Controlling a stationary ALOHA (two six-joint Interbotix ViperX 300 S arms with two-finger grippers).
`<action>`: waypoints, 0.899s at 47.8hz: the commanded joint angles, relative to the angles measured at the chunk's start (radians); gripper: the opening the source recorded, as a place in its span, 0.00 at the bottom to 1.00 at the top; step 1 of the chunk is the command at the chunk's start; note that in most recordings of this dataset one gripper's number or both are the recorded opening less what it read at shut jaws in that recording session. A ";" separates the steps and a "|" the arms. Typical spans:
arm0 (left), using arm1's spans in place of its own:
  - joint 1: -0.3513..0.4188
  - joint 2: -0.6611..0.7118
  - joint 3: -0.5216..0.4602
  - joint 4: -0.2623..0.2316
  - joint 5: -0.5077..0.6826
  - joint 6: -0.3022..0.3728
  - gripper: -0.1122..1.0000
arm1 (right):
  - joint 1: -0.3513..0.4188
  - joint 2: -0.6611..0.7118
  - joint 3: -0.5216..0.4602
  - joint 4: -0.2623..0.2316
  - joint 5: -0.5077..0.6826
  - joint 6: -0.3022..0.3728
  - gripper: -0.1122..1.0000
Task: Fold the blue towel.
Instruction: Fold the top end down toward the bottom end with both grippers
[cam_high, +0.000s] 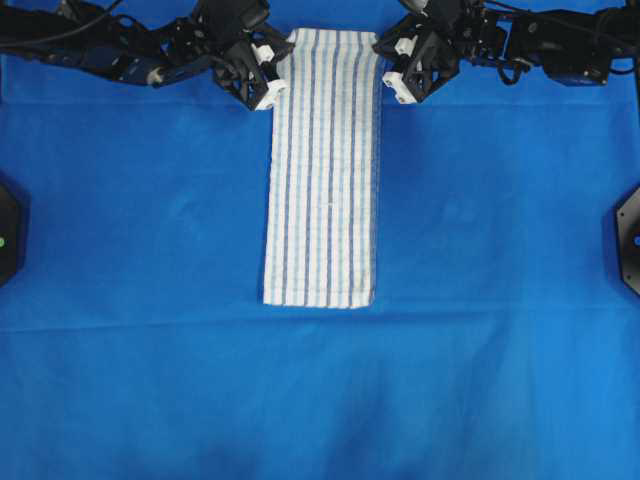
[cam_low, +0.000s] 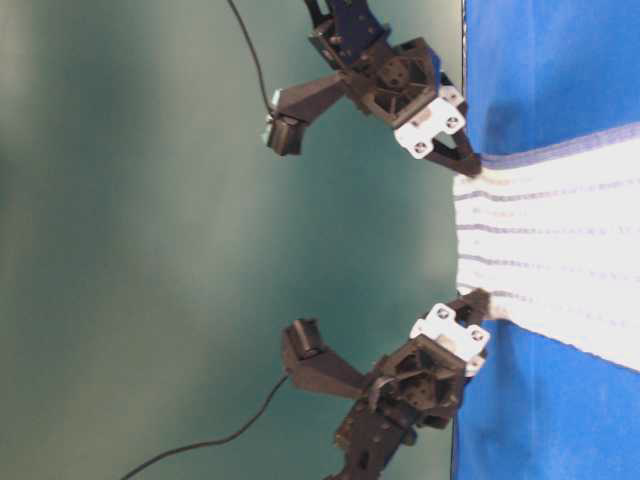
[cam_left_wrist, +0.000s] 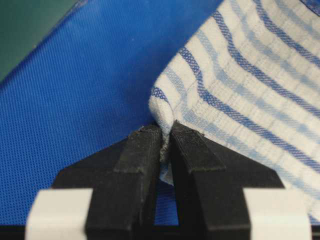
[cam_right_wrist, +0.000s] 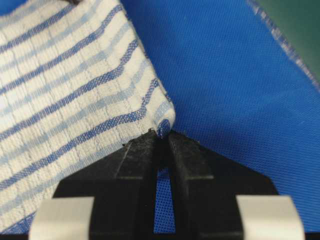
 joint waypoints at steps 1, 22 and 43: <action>-0.012 -0.069 0.006 -0.003 -0.003 0.002 0.13 | 0.012 -0.067 0.008 0.000 -0.003 0.000 0.17; -0.149 -0.239 0.146 -0.003 -0.003 0.003 0.13 | 0.173 -0.215 0.129 0.008 -0.003 0.014 0.17; -0.400 -0.272 0.239 -0.003 0.023 -0.011 0.13 | 0.411 -0.252 0.215 0.061 0.015 0.020 0.17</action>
